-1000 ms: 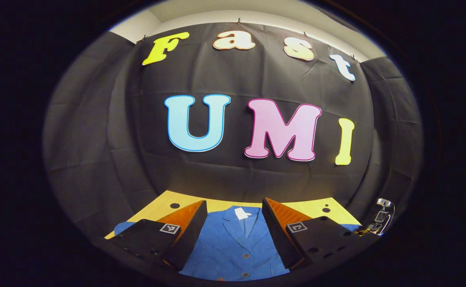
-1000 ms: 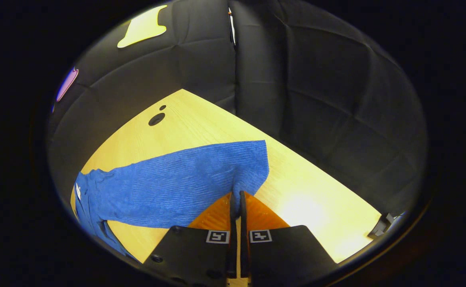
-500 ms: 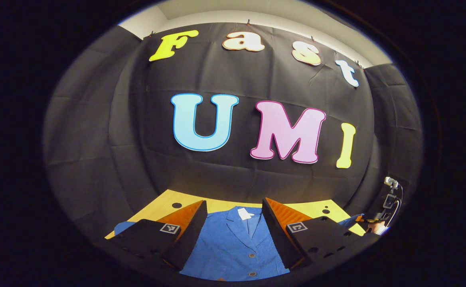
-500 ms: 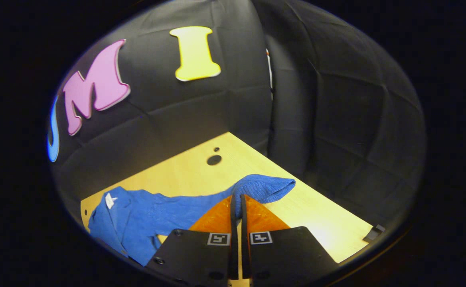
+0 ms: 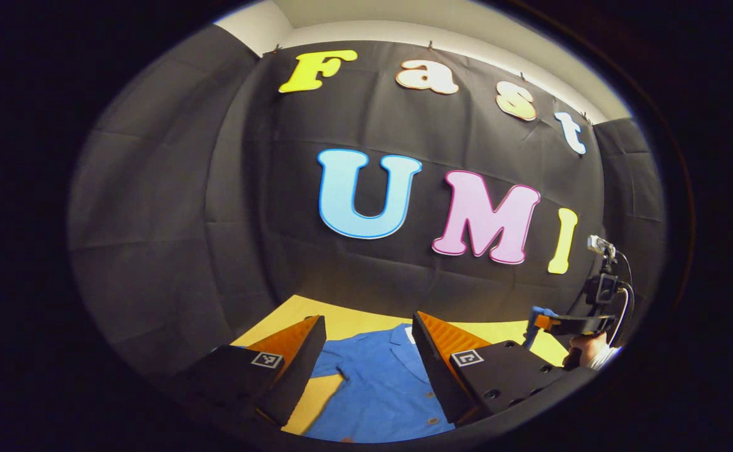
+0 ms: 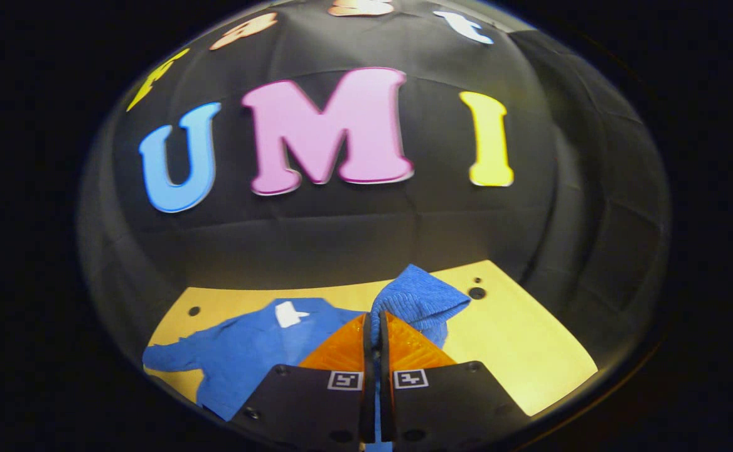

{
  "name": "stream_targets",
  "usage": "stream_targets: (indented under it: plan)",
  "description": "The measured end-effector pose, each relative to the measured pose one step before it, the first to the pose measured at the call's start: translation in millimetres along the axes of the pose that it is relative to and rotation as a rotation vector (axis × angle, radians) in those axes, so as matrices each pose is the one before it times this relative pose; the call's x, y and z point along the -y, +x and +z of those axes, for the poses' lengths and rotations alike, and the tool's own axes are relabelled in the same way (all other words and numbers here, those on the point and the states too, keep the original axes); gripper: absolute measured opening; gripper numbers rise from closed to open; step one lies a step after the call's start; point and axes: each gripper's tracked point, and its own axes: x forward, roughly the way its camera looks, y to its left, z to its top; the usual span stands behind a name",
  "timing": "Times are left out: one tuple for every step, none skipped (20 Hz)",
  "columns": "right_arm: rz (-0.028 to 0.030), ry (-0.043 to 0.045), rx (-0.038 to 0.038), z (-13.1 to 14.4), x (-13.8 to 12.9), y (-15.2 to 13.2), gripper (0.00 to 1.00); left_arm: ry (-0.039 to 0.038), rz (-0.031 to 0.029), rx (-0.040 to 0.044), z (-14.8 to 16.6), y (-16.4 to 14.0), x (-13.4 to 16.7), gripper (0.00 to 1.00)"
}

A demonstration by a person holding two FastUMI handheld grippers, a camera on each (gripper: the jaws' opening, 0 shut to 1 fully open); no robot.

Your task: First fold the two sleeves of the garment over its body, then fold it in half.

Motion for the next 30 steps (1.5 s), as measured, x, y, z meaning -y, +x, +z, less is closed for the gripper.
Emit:
stream_targets:
  plan:
    - [0.03995,-0.00310,-0.00072,4.01,-29.10,4.14,0.04,-0.00530,0.01938,0.00069,-1.00,-4.27,-13.12,0.80]
    - [0.03858,0.00579,-0.00729,-0.04,-30.90,5.72,0.04,-0.00706,0.01983,-0.00032,0.51,-3.57,-13.49,0.80]
    - [0.03155,-0.00128,-0.01481,-3.76,-25.92,9.49,0.04,-0.00728,0.01876,0.00026,-1.24,-5.61,-12.80,0.80]
    - [0.03122,-0.00668,-0.00701,-1.97,-25.51,7.78,0.04,-0.00759,0.01873,0.00059,-0.38,-6.03,-12.32,0.80]
    - [0.03375,0.00065,-0.00440,-3.39,-27.95,12.08,0.00,-0.00522,0.01952,-0.00089,-2.40,-4.49,-12.95,0.80]
    - [0.02526,0.00307,-0.02399,-9.93,-24.32,13.42,0.04,-0.00203,0.02094,-0.00131,-1.20,-4.81,-12.83,0.80]
    - [0.02004,0.00990,-0.03391,-15.74,-21.17,11.32,0.04,0.00013,0.02118,-0.00306,-3.20,-3.10,-11.76,0.80]
    - [0.01444,0.00624,-0.03753,-19.78,-15.31,15.92,0.04,0.00111,0.02095,-0.00360,-1.83,-3.18,-11.52,0.80]
    - [0.01336,0.01372,-0.05846,-23.57,-9.75,14.65,0.00,0.00063,0.02216,-0.00603,-3.96,-4.72,-12.39,0.80]
    - [0.00898,0.02222,-0.06416,-24.73,-7.17,14.87,0.00,0.00057,0.02107,-0.00621,-3.62,-4.83,-10.16,0.80]
    - [-0.00023,0.00461,-0.05059,-23.88,-5.76,13.09,0.04,0.00074,0.02092,-0.00368,-2.04,-3.74,-8.37,0.80]
    - [-0.00109,-0.00649,-0.03496,-17.96,-3.89,14.92,0.04,0.00026,0.01987,-0.00435,-2.34,-3.60,-8.41,0.80]
    - [0.00722,-0.00317,-0.02995,-15.02,-3.17,12.79,0.04,0.00021,0.01786,-0.00805,-4.33,-3.16,-11.06,0.80]
    - [0.01100,0.01290,-0.02370,-12.15,-5.09,11.95,0.04,0.00029,0.01772,-0.01279,-4.63,-4.43,-8.67,0.80]
    - [-0.00225,0.01750,-0.01663,-8.32,-3.09,8.59,0.00,-0.00083,0.01602,-0.01309,-4.01,-2.47,-6.14,0.80]
    - [0.00445,0.02154,0.00350,-1.06,-4.43,5.92,0.04,-0.00122,0.01372,-0.01226,-4.59,-2.86,-6.59,0.80]
    - [0.00668,0.01632,0.01810,3.96,-6.80,2.79,0.04,-0.00118,0.01132,-0.00968,-2.73,-1.41,-4.71,0.80]
    - [0.00879,0.01448,0.02239,4.52,-6.42,1.46,0.04,-0.00201,0.00746,-0.00620,-3.02,-0.82,-3.29,0.80]
    - [0.01258,0.01829,0.02230,3.59,-7.02,1.28,0.04,-0.00273,0.00286,-0.00255,-1.65,0.68,-0.41,0.80]
    - [0.02809,0.02039,0.00658,-0.83,-9.29,2.99,0.04,-0.00401,-0.00042,-0.00296,-1.47,1.95,1.48,0.80]
    - [0.04785,0.03318,-0.02020,-10.59,-12.38,5.69,0.04,-0.00790,-0.00426,-0.00464,-3.11,1.73,1.72,0.80]
    - [0.01484,0.03880,-0.08300,-19.87,-3.47,8.23,0.00,-0.01346,-0.00667,-0.00718,-0.21,2.67,2.64,0.80]
    - [0.01703,0.03917,-0.14415,-38.30,-1.75,-1.45,0.20,-0.01548,-0.00764,-0.00785,-2.88,4.38,2.19,0.80]
    - [-0.01008,-0.01136,-0.09432,-25.46,6.32,-4.50,0.41,-0.01299,-0.00641,-0.00684,-2.41,4.78,2.78,0.80]
    - [-0.02413,-0.06933,-0.00615,-9.07,10.09,-3.19,0.61,-0.00481,-0.00431,-0.00201,-0.04,4.48,1.66,0.80]
    - [-0.01132,-0.07269,0.03453,1.62,3.58,-7.55,0.61,0.00327,-0.00687,0.00465,-0.54,4.50,1.78,0.80]
    - [0.00276,-0.04963,0.02034,-1.35,4.92,-8.73,0.62,0.00710,-0.00965,0.00823,0.29,6.42,0.69,0.80]
    - [0.00844,-0.02976,0.01565,4.56,0.72,-11.40,0.63,0.00159,-0.00676,-0.00093,-3.59,8.34,-2.80,0.80]
    - [0.00777,-0.02376,0.02566,7.43,1.99,-13.09,0.68,-0.00127,-0.00759,-0.00743,-6.19,10.44,-3.11,0.80]
    - [0.00711,-0.02303,0.03394,10.71,1.55,-15.55,0.89,-0.00204,0.00088,-0.01424,-9.42,12.22,-4.96,0.80]
